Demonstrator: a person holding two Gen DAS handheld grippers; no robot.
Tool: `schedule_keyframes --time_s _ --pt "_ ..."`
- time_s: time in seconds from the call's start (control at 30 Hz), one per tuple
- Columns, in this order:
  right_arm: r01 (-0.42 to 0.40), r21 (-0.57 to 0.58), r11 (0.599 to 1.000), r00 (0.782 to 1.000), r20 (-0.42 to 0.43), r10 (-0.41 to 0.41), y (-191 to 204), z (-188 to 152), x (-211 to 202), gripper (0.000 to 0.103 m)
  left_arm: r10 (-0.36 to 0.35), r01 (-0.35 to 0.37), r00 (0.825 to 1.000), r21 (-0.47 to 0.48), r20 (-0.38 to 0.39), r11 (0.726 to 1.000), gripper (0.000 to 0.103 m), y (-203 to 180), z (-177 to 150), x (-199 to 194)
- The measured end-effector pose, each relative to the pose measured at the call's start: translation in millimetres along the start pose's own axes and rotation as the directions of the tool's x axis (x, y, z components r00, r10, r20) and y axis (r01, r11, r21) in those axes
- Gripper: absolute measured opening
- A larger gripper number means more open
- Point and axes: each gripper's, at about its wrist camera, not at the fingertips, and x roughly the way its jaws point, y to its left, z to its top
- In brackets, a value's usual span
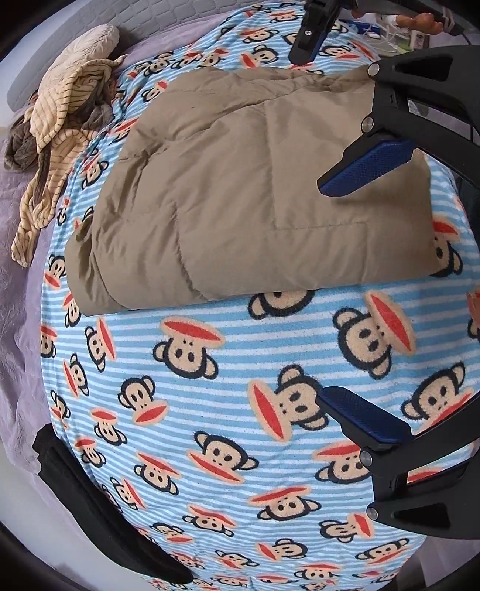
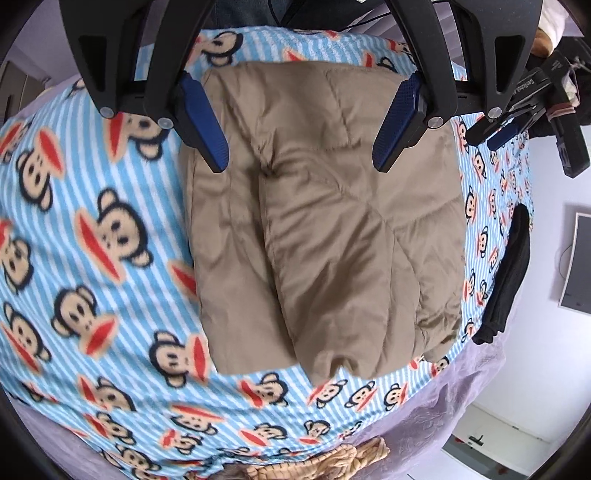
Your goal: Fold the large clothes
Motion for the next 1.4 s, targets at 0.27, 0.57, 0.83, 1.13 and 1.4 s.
schedule_keyframes --time_s 0.27,0.57,0.83,1.13,1.4 --pt "-0.009 -0.042 0.999 0.999 -0.043 0.007 -16.2 27.1 5.8 0.083 0.001 -0.002 1.000 -0.054 -0.016 0.999 0.103 -17.6 19.2 15.5" --pt "-0.012 -0.067 0.998 0.996 -0.088 0.006 -31.3 42.1 19.6 0.085 0.016 -0.019 0.999 -0.067 -0.047 0.998 0.103 -25.7 21.0 26.2" --pt "-0.023 -0.067 0.998 0.995 -0.096 0.016 -34.9 51.4 25.9 0.085 0.020 -0.024 0.998 -0.060 -0.055 0.998 0.103 -27.8 26.5 30.2" --pt "-0.026 -0.077 0.997 0.995 -0.103 0.018 -32.7 58.3 32.0 0.085 0.015 -0.018 0.998 -0.051 -0.060 0.999 0.103 -30.5 32.9 34.2" --pt "-0.014 -0.059 0.998 0.994 -0.107 0.008 -39.5 67.9 37.5 0.085 -0.026 0.022 0.998 -0.052 -0.063 0.998 0.103 -27.5 39.3 39.2"
